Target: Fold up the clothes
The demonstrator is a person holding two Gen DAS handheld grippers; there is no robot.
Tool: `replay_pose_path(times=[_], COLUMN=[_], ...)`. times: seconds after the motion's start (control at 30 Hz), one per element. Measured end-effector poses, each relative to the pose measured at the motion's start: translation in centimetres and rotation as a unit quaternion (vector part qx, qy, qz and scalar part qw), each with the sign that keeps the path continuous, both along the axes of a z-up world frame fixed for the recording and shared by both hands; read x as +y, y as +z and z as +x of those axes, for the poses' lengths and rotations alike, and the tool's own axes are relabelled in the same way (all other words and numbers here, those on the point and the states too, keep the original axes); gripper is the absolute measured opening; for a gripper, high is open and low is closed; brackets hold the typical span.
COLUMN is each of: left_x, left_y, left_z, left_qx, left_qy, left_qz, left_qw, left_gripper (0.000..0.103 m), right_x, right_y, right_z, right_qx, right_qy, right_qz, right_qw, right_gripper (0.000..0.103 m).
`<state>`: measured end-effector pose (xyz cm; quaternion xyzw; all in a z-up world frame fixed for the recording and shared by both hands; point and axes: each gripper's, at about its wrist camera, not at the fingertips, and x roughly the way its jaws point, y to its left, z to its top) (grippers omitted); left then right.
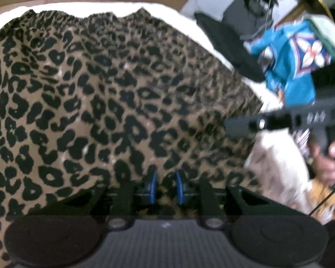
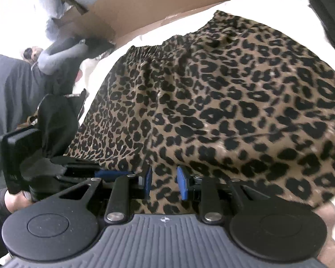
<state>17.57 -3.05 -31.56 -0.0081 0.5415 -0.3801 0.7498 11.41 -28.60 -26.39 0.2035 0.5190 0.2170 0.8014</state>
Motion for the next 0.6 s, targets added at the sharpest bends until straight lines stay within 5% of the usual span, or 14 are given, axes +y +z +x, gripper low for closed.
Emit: replay_pose_path(times=[0.27, 0.6], left_x=[2.3, 9.3], left_y=[-0.8, 2.2], left_z=[0.4, -0.4], left_qx=[0.008, -0.014], left_qy=[0.007, 0.071], left_qz=[0.014, -0.011], left_qw=[0.9999, 0.9973], left_gripper=[0.019, 0.021], right_x=[4.7, 8.0], right_y=[-2.1, -4.6], right_z=[1.8, 3.2], right_qx=[0.015, 0.020], right_qy=[0.046, 0.062], right_qz=[-0.027, -0.083], right_qw=[0.998, 0.994], right_gripper=[0.026, 0.030])
